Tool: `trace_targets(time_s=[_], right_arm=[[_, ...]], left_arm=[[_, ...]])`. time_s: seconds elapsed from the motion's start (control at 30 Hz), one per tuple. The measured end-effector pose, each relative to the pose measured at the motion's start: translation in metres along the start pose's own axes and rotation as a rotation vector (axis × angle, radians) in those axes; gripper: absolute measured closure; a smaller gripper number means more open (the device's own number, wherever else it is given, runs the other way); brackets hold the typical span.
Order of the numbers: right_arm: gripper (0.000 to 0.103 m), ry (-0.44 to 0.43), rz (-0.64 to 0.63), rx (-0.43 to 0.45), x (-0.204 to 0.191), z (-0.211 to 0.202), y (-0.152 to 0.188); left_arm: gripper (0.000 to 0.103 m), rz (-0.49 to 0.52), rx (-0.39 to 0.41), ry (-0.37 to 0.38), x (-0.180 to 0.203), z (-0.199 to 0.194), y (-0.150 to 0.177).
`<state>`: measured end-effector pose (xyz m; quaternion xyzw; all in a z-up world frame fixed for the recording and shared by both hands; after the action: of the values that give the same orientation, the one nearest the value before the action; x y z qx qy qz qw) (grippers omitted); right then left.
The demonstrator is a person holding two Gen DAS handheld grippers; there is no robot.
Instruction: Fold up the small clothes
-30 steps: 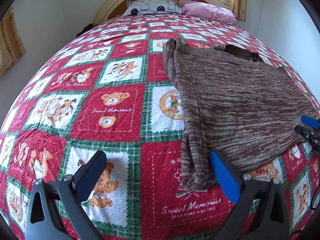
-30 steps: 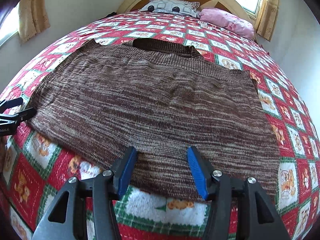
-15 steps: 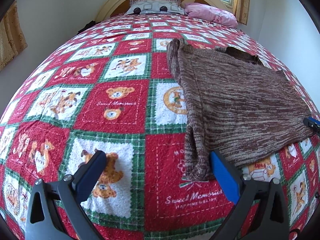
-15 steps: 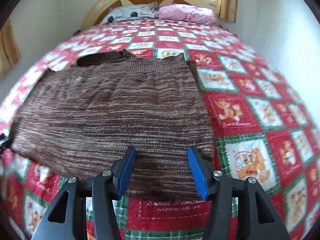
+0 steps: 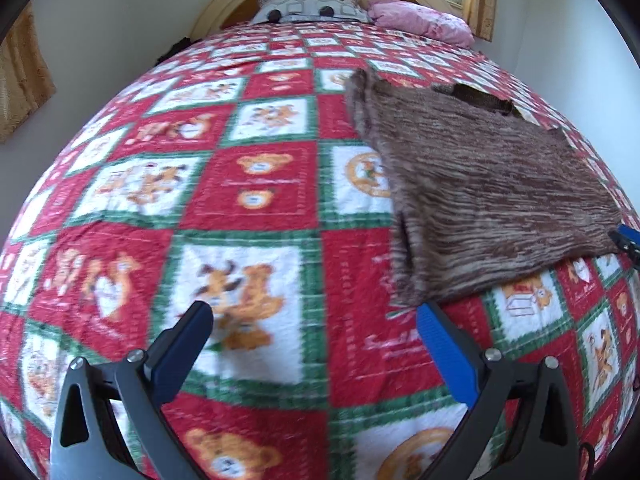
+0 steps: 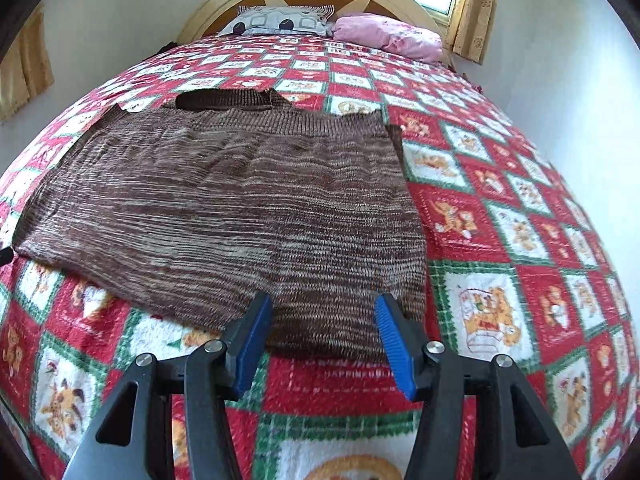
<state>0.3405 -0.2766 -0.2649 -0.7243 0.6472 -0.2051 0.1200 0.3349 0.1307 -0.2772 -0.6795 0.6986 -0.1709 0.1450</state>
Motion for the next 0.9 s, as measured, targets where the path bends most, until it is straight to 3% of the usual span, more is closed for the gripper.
trace_targets(time_s=[0.1, 0.2, 0.37, 0.53, 0.8, 0.9], right_arm=[[0.048, -0.029, -0.062, 0.056, -0.029, -0.022, -0.01], [0.048, -0.073, -0.16, 0.108, -0.076, -0.038, -0.021], [0.048, -0.164, -0.326, 0.134, -0.175, -0.045, -0.026], [0.048, -0.187, -0.495, 0.181, -0.259, -0.048, -0.017], [0.051, -0.144, -0.611, 0.186, -0.315, -0.033, -0.018], [0.062, -0.143, -0.62, 0.179, -0.321, -0.026, -0.021]], left_arm=[[0.0, 0.011, 0.05, -0.03, -0.011, -0.012, -0.008], [0.0, 0.01, 0.047, -0.064, -0.023, -0.011, -0.023], [0.0, -0.068, 0.033, 0.042, -0.037, -0.004, -0.057], [0.0, -0.08, 0.051, 0.119, -0.032, 0.003, -0.097], [0.002, -0.053, 0.024, 0.218, -0.001, 0.034, -0.14], [0.007, -0.052, 0.006, 0.252, 0.01, 0.048, -0.148]])
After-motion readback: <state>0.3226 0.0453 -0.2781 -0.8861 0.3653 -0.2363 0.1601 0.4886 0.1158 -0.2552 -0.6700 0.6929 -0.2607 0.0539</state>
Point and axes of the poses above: each gripper's, at about its wrist camera, not at the fingertips, and z roughly the way its jaws point, x to its right, y to its underside, the point moved 10 cm from there along z, roughly the way its jaws point, and after that the axes turned 11 degrees about -x, right-handed, at the moved point
